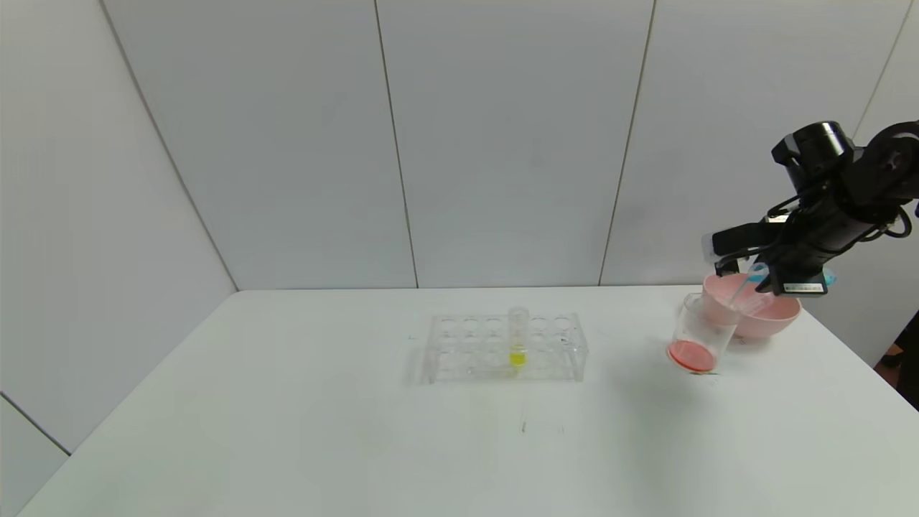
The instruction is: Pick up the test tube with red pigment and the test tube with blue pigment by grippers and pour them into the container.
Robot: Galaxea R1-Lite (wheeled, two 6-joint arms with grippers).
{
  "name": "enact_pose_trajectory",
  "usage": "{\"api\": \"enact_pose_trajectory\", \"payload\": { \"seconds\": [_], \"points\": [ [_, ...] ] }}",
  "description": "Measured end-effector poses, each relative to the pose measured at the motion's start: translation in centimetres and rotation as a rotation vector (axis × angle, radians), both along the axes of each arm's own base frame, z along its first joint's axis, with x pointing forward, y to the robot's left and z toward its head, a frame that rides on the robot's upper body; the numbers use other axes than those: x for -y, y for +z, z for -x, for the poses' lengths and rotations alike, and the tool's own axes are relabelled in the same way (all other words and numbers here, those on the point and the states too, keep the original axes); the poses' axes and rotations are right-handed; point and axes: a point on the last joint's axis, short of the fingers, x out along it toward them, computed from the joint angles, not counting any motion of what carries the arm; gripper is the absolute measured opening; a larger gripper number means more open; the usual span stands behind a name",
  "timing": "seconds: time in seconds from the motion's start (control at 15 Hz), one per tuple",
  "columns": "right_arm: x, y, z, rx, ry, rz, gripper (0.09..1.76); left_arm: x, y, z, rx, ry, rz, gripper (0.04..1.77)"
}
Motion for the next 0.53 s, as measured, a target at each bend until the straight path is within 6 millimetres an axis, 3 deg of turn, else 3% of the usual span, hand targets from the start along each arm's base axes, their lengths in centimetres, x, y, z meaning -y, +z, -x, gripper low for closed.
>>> {"api": "enact_pose_trajectory", "payload": {
  "seconds": [0.53],
  "points": [
    [-0.78, 0.27, 0.13, 0.003, 0.009, 0.066, 0.52, 0.00, 0.00, 0.00, 0.000, 0.000, 0.000, 1.76]
  ]
}}
